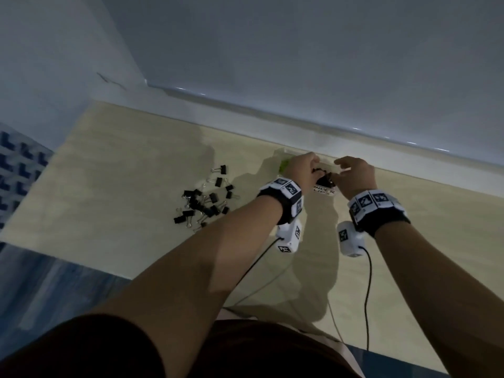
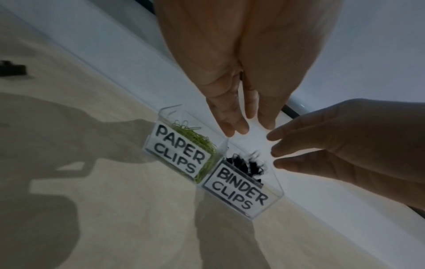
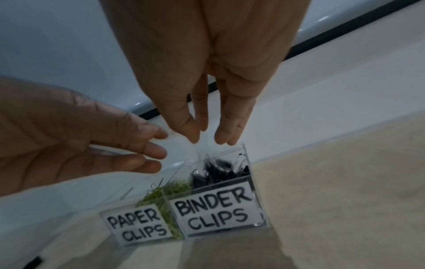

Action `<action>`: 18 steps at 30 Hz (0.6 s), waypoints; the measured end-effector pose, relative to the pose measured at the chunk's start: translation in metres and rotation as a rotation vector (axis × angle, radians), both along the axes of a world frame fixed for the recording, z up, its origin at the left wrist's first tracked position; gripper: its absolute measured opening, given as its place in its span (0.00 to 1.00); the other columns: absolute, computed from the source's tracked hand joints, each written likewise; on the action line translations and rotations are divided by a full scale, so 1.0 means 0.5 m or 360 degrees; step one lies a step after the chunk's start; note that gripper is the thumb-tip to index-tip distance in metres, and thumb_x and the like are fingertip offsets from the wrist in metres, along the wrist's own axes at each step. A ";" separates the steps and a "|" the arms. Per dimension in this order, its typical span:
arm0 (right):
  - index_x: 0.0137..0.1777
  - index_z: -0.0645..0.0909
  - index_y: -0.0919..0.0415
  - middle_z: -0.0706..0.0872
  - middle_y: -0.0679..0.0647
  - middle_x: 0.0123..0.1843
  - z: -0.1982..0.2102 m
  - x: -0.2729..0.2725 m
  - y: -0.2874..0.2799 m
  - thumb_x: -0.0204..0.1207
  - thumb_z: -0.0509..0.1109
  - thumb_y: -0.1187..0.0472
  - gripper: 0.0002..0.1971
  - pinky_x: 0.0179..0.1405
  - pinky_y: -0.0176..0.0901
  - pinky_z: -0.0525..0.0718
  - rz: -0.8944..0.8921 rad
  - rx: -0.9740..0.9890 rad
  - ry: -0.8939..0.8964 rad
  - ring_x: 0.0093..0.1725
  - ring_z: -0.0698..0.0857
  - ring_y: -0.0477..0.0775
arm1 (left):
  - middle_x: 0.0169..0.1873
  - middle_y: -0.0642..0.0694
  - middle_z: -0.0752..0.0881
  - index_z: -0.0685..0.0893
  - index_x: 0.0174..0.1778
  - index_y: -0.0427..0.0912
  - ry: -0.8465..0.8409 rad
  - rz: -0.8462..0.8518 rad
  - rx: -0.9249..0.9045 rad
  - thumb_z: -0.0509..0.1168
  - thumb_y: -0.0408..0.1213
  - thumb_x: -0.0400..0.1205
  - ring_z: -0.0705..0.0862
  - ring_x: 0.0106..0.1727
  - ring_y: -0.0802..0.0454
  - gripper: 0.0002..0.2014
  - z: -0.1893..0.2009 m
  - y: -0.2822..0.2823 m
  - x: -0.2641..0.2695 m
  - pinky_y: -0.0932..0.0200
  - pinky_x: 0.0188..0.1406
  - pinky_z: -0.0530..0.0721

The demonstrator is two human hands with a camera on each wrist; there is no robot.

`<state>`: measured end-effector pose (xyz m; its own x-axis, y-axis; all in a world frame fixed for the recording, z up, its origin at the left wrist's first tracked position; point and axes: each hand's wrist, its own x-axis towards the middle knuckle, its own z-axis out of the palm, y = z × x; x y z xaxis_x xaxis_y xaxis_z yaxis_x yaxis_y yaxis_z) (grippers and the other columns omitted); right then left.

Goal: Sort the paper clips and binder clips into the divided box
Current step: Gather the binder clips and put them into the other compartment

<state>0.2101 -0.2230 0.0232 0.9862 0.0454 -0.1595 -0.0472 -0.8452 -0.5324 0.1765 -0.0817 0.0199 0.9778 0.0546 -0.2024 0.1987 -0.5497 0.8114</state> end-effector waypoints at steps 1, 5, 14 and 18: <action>0.54 0.85 0.61 0.86 0.60 0.53 -0.003 -0.004 0.004 0.68 0.72 0.67 0.13 0.53 0.45 0.83 0.0036 -0.0011 -0.0051 0.48 0.87 0.59 | 0.57 0.40 0.87 0.81 0.61 0.37 -0.0027 0.0023 -0.0020 0.69 0.32 0.78 0.85 0.57 0.46 0.15 -0.006 0.016 -0.010 0.60 0.56 0.80; 0.47 0.87 0.63 0.86 0.65 0.48 -0.030 -0.063 0.062 0.65 0.66 0.74 0.14 0.48 0.44 0.81 0.0388 -0.0045 -0.0246 0.46 0.85 0.65 | 0.50 0.39 0.86 0.84 0.54 0.37 -0.0150 0.0026 0.0201 0.67 0.31 0.78 0.84 0.51 0.44 0.10 -0.048 0.147 -0.108 0.55 0.54 0.81; 0.59 0.82 0.60 0.81 0.60 0.59 -0.093 -0.208 0.307 0.74 0.64 0.64 0.14 0.55 0.47 0.77 0.1254 -0.0047 0.0237 0.58 0.80 0.62 | 0.46 0.49 0.79 0.81 0.40 0.49 0.0257 0.0293 0.0536 0.71 0.39 0.71 0.79 0.48 0.49 0.06 -0.127 0.386 -0.362 0.54 0.49 0.82; 0.60 0.82 0.61 0.79 0.62 0.61 -0.114 -0.217 0.366 0.76 0.62 0.64 0.14 0.57 0.48 0.76 0.1293 -0.0140 0.0265 0.60 0.77 0.64 | 0.41 0.41 0.83 0.85 0.38 0.38 0.0160 0.0047 0.0585 0.61 0.41 0.71 0.82 0.44 0.40 0.11 -0.167 0.376 -0.386 0.48 0.40 0.85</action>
